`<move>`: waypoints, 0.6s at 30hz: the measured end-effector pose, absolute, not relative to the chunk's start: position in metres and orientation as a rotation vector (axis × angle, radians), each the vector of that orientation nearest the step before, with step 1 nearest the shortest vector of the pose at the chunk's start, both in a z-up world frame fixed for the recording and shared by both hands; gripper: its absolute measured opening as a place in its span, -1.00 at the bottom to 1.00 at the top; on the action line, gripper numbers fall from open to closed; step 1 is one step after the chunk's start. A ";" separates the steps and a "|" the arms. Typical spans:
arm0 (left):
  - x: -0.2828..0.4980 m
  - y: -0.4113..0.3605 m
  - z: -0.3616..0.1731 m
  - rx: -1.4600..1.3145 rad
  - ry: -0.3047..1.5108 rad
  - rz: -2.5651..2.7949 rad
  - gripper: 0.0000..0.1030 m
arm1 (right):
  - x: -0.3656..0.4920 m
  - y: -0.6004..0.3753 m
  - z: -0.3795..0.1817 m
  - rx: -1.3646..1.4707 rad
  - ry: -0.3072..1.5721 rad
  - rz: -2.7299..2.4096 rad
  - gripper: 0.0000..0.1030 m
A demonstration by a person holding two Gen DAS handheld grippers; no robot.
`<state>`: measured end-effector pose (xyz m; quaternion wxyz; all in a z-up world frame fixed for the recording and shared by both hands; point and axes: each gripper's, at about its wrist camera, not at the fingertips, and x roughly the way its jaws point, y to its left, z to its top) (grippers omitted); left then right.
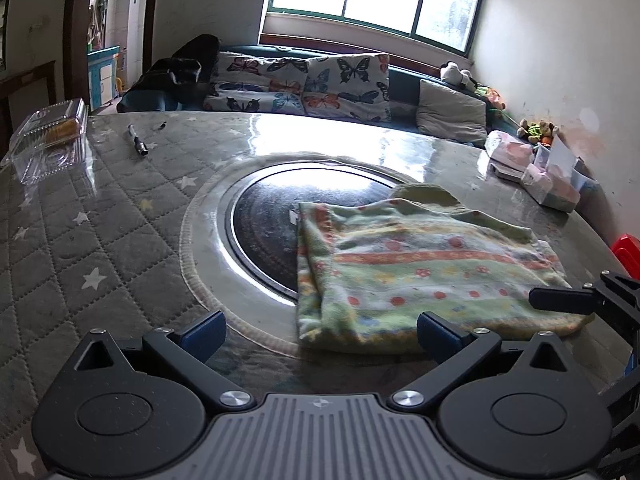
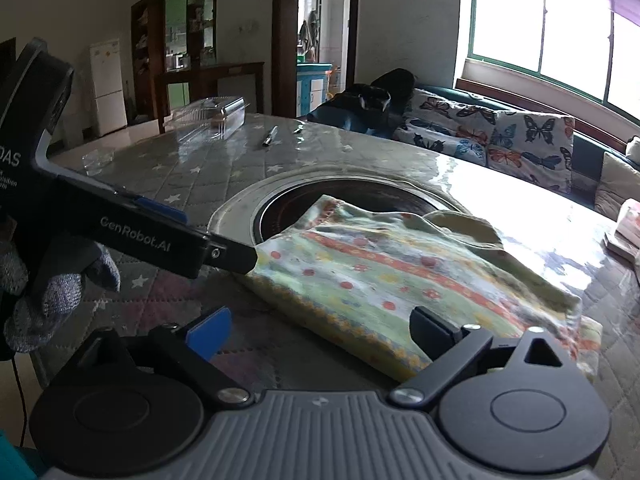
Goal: Fold clothes
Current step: 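Move both grippers to the side edge of the folded shirt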
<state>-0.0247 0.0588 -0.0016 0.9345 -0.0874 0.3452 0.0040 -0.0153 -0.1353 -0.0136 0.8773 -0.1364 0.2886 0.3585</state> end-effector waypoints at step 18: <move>-0.001 0.096 -0.004 -0.356 0.732 0.038 1.00 | 0.002 -0.075 -0.022 -0.435 0.629 0.906 0.17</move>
